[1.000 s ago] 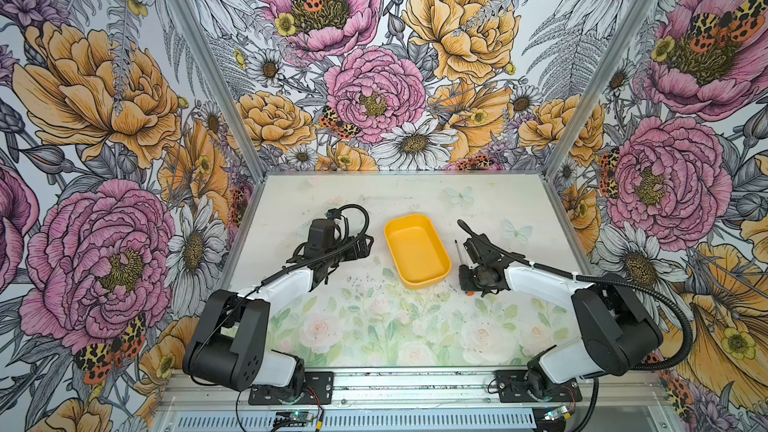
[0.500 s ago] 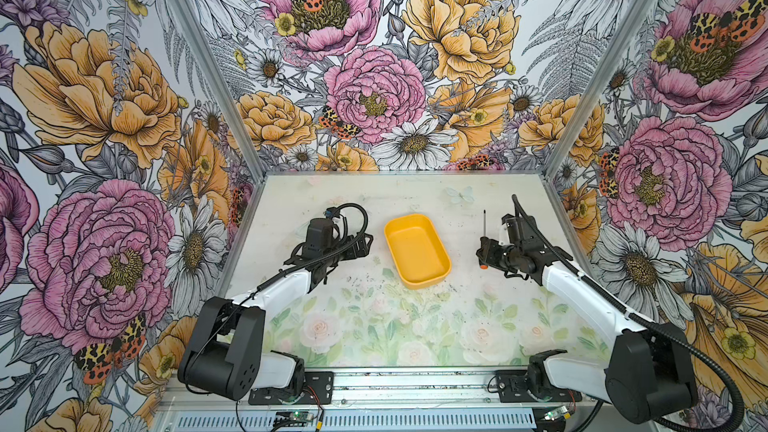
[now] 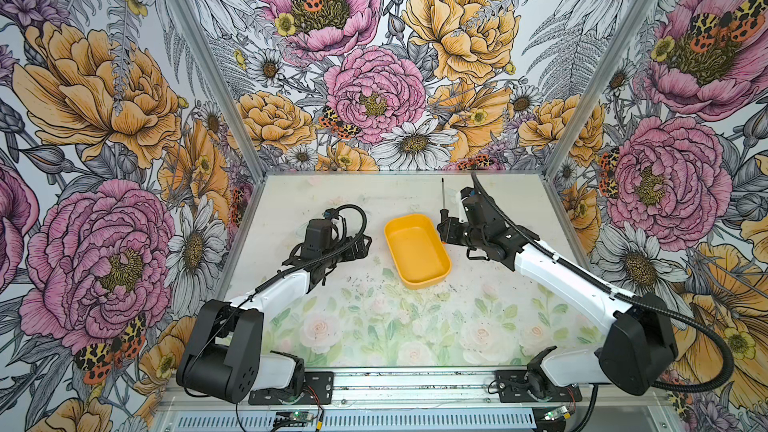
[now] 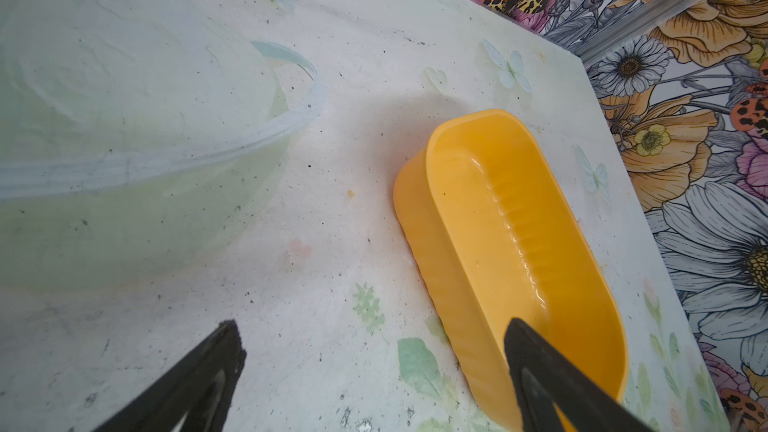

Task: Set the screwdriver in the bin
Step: 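Carry the screwdriver with the right gripper over the yellow bin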

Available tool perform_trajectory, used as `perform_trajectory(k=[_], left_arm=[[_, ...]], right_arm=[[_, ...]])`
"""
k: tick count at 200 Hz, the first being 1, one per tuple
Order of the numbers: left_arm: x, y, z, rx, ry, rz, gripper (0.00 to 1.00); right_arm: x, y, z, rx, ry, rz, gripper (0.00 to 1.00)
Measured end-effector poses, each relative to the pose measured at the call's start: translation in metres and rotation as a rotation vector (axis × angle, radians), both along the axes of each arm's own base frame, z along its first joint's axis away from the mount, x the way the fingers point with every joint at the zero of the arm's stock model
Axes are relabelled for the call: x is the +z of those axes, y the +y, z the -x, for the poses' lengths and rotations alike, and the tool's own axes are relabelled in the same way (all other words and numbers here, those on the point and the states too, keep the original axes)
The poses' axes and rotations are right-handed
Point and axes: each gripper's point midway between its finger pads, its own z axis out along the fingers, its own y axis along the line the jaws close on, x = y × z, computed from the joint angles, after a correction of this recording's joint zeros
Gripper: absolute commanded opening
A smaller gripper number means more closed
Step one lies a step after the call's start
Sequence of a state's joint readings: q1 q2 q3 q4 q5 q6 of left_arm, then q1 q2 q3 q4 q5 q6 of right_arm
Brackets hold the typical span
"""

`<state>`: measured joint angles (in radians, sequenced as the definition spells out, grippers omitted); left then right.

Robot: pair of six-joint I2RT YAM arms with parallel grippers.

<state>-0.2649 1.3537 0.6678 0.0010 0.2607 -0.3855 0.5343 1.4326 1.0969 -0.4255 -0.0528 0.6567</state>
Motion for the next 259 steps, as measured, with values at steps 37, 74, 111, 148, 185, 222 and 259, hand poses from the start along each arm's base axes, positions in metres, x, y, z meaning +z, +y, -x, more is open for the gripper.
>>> perform_trajectory(k=[37,74,111,148,185,222,259], left_arm=[[-0.004,0.008,0.0,0.012,0.011,-0.015,0.99],[-0.005,0.013,-0.001,0.021,0.018,-0.022,0.99],[-0.006,0.013,0.0,0.021,0.02,-0.023,0.99],[-0.006,0.013,0.0,0.021,0.02,-0.022,0.99],[-0.006,0.013,0.0,0.02,0.02,-0.021,0.99],[-0.006,0.013,0.0,0.02,0.02,-0.021,0.99],[-0.006,0.013,0.0,0.02,0.02,-0.021,0.99]], right_arm=[[-0.043,0.025,0.012,0.092,0.133,0.018,0.0],[-0.047,0.045,0.021,0.179,0.19,-0.024,0.0],[-0.054,0.055,0.026,0.221,0.23,-0.047,0.0],[-0.073,0.058,0.033,0.235,0.293,-0.032,0.0],[-0.079,0.058,0.035,0.235,0.312,-0.024,0.0],[-0.095,0.058,0.036,0.234,0.348,-0.005,0.0],[-0.104,0.058,0.037,0.233,0.369,0.007,0.0]])
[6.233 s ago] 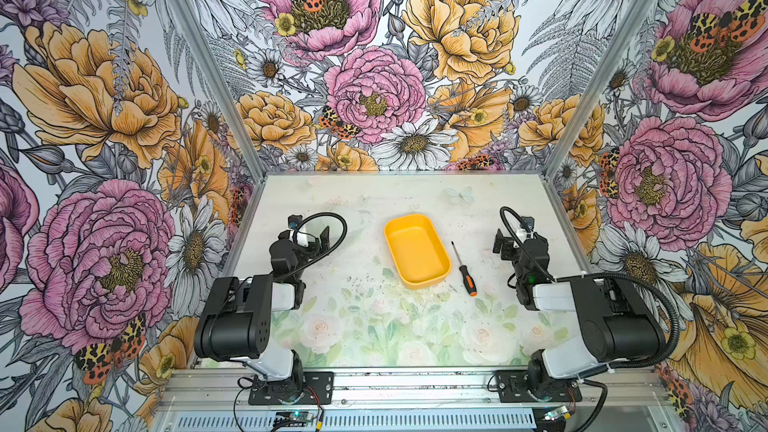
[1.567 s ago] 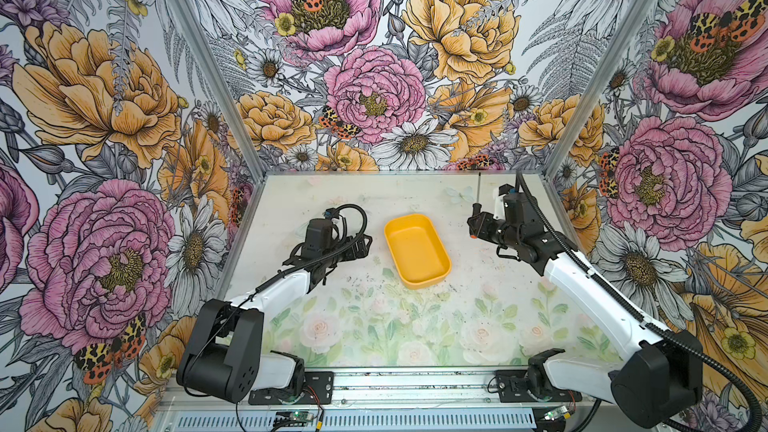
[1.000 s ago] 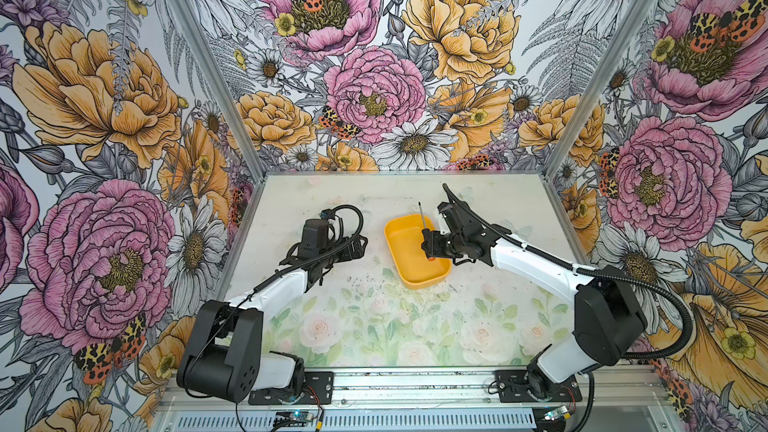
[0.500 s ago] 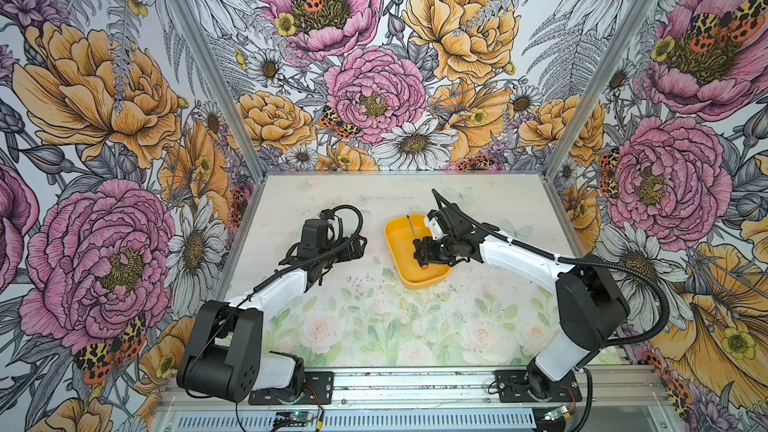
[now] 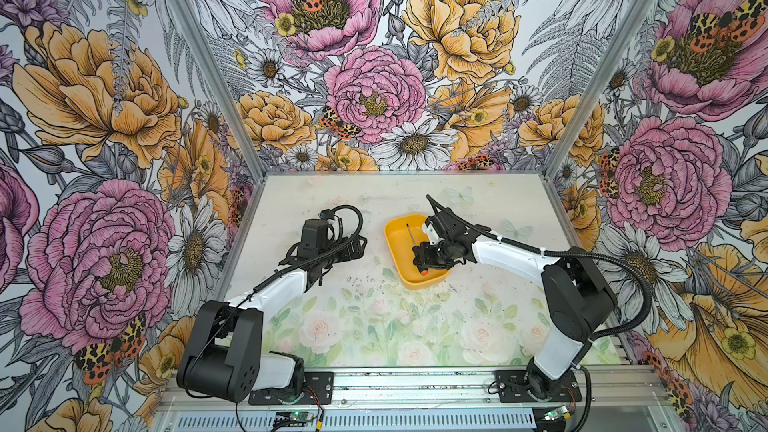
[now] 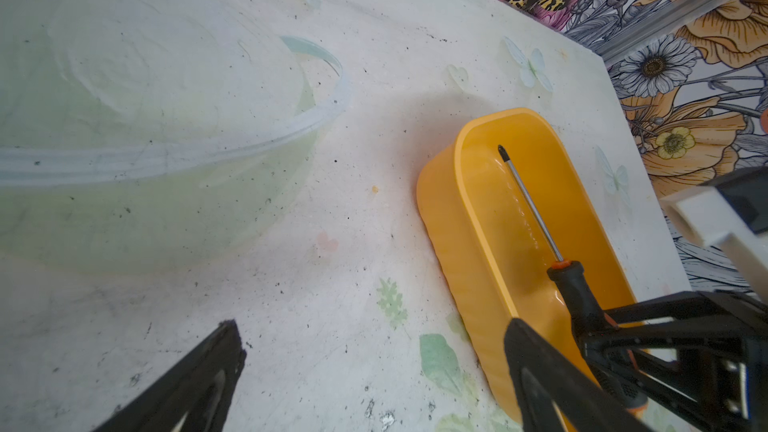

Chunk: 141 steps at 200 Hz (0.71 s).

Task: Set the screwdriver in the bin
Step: 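Carry the screwdriver with the right gripper over the yellow bin, then lower the screwdriver into the yellow bin and open the right gripper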

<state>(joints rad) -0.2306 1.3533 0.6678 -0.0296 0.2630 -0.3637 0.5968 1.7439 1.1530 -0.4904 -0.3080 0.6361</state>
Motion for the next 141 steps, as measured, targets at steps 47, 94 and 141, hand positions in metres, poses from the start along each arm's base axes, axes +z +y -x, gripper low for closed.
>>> perform_trajectory(k=[47,94,141], left_arm=[[0.0,0.0,0.0,0.0,0.001,0.0,0.99],[-0.001,0.0,0.0,0.0,0.003,0.0,0.99],[-0.003,0.0,0.002,-0.003,0.011,-0.006,0.99]], right_arm=[[-0.016,-0.002,0.0,-0.003,0.028,0.028,0.0],[-0.037,-0.006,0.0,-0.013,0.058,0.076,0.0],[-0.038,-0.005,-0.005,-0.019,0.05,0.084,0.01]])
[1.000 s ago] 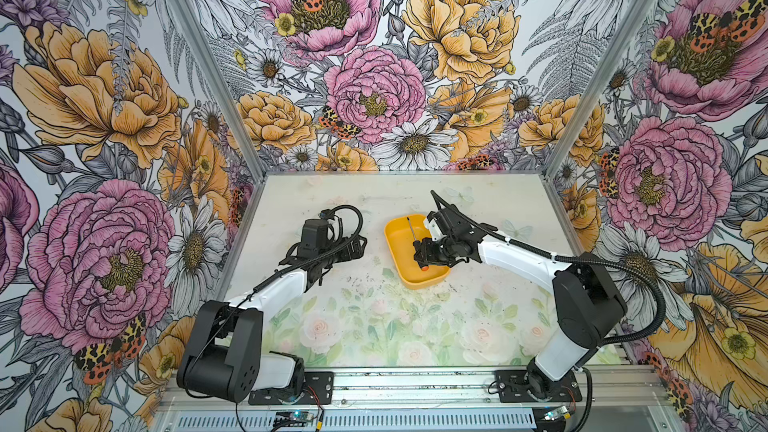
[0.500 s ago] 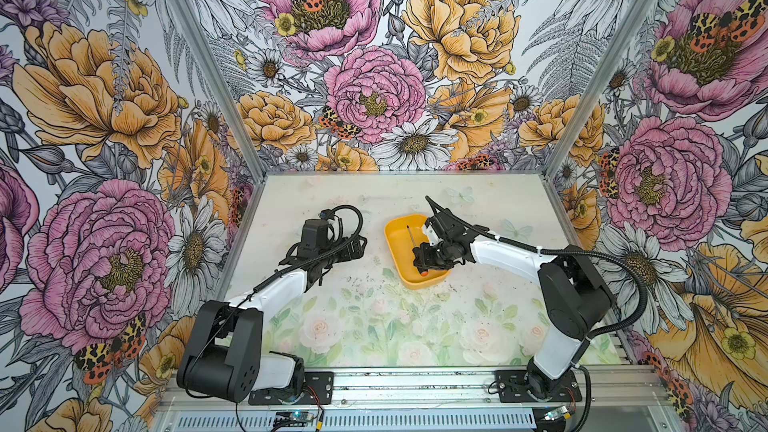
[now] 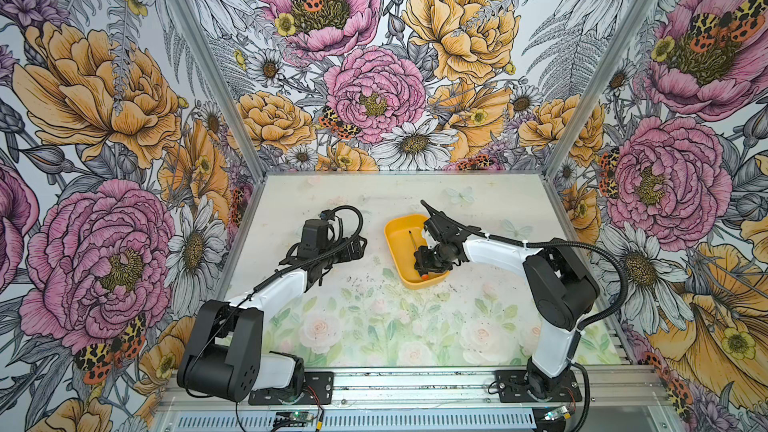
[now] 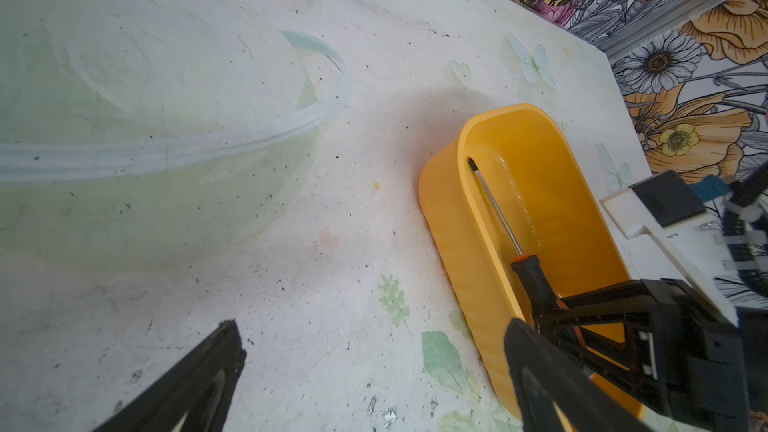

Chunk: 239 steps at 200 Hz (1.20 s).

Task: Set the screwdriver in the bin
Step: 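Lower the screwdriver into the yellow bin and open the right gripper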

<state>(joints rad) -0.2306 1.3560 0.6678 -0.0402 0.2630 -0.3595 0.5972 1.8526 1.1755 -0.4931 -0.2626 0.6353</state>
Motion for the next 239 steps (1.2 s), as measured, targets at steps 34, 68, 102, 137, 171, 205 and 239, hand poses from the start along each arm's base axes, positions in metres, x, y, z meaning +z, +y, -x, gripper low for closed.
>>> perform_trajectory(k=[34,68,102,137,171,205,239], left_arm=[[-0.002,0.0,0.002,-0.002,0.011,-0.005,0.99],[-0.005,0.001,0.004,-0.007,0.021,-0.014,0.99],[-0.007,0.001,0.006,-0.009,0.03,-0.019,0.99],[-0.006,0.001,0.006,-0.014,0.027,-0.023,0.99],[-0.001,0.002,0.008,-0.016,0.016,-0.024,0.99],[0.004,0.002,0.008,-0.017,0.002,-0.023,0.99],[0.003,0.002,0.009,-0.018,0.008,-0.025,0.99]], right_arm=[[-0.003,0.0,-0.001,-0.001,0.001,0.005,0.19],[-0.003,-0.001,-0.001,-0.003,0.0,0.008,0.3],[-0.004,-0.001,-0.002,-0.004,-0.002,0.013,0.42],[-0.004,-0.003,-0.003,-0.005,-0.011,0.025,0.49],[-0.003,-0.006,-0.005,-0.01,-0.02,0.041,0.56],[0.002,-0.008,-0.007,0.0,-0.034,0.061,0.58],[0.019,-0.01,-0.011,0.017,-0.07,0.07,0.59]])
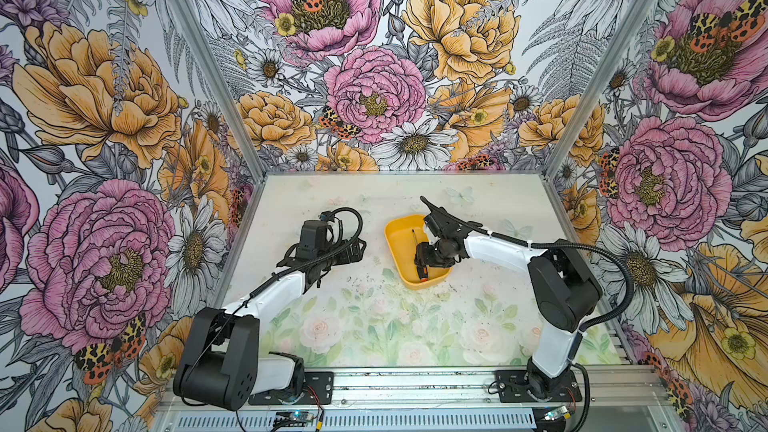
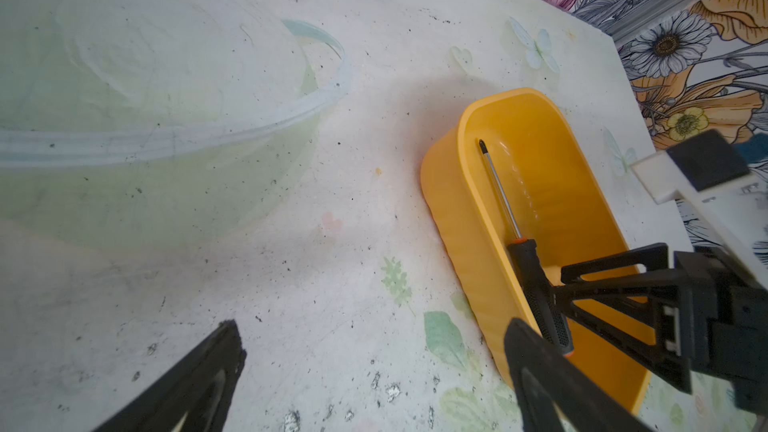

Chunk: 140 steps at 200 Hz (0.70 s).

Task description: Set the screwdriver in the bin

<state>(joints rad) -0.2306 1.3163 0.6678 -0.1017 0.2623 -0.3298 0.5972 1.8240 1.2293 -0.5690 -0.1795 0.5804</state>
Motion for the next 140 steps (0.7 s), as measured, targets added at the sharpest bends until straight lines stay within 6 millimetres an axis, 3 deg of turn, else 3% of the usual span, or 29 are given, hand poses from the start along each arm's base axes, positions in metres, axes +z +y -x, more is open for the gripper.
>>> perform_trajectory(k=[41,80,110,140], left_arm=[[0.001,0.002,0.004,-0.006,0.0,-0.017,0.99],[0.027,0.011,0.004,0.016,-0.089,-0.055,0.99],[0.051,0.025,0.002,0.057,-0.179,-0.095,0.99],[0.077,0.047,0.0,0.119,-0.272,-0.146,0.99]], right_arm=[[0.036,0.001,-0.001,0.082,-0.096,-0.018,0.59],[0.099,-0.016,-0.01,0.163,-0.328,0.016,0.59],[0.14,-0.06,-0.03,0.112,-0.466,0.057,0.59],[0.153,-0.116,-0.05,0.021,-0.54,0.148,0.59]])
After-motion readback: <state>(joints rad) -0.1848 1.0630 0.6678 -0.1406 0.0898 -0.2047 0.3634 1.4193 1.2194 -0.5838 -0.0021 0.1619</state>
